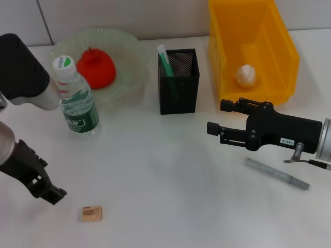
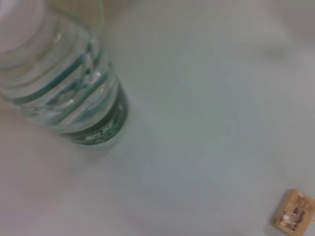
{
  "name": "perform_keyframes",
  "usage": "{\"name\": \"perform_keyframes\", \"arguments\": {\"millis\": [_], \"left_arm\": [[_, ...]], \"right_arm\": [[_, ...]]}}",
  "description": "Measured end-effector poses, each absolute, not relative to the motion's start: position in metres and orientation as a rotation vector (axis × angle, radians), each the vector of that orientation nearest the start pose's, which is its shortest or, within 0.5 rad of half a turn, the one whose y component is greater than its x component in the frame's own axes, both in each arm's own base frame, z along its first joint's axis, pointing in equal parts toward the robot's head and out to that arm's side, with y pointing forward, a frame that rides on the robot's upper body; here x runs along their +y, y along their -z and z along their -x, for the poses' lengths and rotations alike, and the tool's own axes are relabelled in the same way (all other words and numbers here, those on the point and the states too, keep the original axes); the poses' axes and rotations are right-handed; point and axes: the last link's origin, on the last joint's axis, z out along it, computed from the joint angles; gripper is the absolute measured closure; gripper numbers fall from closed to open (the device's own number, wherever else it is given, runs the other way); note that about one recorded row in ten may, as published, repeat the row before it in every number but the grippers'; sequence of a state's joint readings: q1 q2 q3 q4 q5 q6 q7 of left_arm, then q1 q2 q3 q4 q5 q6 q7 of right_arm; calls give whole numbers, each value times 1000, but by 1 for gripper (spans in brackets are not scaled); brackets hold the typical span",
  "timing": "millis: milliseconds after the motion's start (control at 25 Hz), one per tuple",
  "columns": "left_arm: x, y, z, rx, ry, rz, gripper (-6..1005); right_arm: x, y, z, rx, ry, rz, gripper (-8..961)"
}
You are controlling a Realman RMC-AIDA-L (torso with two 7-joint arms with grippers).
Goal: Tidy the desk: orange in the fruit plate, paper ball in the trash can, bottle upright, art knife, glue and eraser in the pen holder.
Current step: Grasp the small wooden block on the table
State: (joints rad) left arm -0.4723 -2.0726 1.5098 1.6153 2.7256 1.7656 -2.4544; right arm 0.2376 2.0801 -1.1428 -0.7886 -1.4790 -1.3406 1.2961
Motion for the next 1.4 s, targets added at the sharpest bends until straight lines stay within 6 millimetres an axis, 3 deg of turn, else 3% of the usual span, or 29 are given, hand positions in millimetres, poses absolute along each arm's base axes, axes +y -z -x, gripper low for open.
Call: {"name": "perform_keyframes", "arguments": {"millis": [480, 1400], "left_arm": [[302, -2, 167, -686, -785, 2699, 218], [291, 17, 161, -675, -830, 2719, 223]], "right_arm": [[300, 10, -277, 617, -817, 2511, 195], [303, 7, -276, 616, -827, 2494, 196]]}}
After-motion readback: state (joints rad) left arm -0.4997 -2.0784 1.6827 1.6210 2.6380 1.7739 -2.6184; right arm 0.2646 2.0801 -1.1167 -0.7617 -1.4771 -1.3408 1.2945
